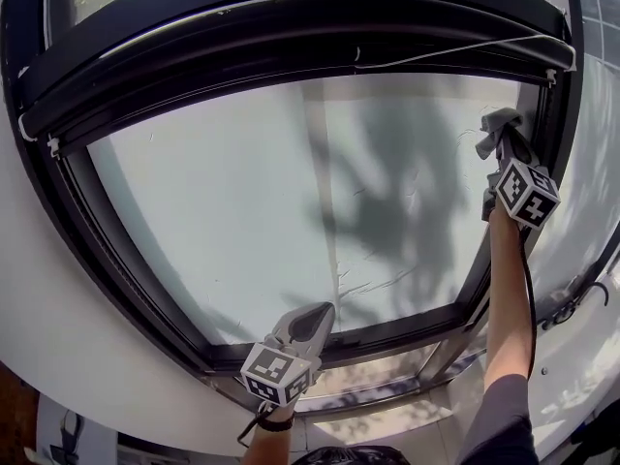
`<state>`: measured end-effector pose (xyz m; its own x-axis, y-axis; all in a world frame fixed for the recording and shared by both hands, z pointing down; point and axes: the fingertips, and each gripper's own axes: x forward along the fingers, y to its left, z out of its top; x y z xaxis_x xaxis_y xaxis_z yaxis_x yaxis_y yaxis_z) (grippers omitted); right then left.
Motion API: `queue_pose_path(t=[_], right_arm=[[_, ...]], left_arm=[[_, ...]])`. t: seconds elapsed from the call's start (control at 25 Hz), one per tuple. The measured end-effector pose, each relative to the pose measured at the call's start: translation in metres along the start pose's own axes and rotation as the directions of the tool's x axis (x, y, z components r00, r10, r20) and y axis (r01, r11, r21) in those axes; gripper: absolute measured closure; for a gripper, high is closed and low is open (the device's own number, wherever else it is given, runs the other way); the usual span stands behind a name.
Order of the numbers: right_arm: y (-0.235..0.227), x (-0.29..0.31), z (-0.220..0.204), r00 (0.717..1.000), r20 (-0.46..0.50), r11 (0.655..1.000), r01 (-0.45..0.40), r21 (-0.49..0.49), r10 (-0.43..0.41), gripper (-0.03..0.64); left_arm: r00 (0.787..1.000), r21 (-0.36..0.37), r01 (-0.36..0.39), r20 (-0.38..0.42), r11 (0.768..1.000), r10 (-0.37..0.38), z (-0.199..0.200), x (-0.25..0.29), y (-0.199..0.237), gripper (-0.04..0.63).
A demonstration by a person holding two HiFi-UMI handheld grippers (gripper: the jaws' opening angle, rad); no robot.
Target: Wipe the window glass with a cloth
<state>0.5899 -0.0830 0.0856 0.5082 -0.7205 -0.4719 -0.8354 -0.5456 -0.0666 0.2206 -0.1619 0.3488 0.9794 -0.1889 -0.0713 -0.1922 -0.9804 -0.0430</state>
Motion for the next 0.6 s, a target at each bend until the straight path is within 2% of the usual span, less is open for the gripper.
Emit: queue_pose_path(t=[0.16,0.32,0.44,0.6], right_arm=[[0.0,0.002,0.001,1.0,0.009,1.0,0.007,0.006,-0.007,0.601],[0.017,0.0,0.005,0.999,0.038,0.999,-0.03,0.038,0.029,0.601],[0.052,-0.003,0.011,0.993,0.068,0.995,-0.096,0.018,0.095,0.601],[0.128,-0.009,0.017,0.972,0.108,0.977,-0.209,-0.03,0.211,0.601]], left_arm=[[1.0,0.016,0.019,0.013,1.0,-0.02,0.005,0.001,-0.006,0.604],[1.0,0.004,-0.026,0.006,1.0,0.026,0.001,-0.014,0.005,0.604],[0.998,-0.003,-0.062,0.009,0.998,0.062,0.002,-0.027,0.018,0.604],[0.995,-0.005,-0.099,0.013,0.995,0.099,0.002,-0.047,0.03,0.604]])
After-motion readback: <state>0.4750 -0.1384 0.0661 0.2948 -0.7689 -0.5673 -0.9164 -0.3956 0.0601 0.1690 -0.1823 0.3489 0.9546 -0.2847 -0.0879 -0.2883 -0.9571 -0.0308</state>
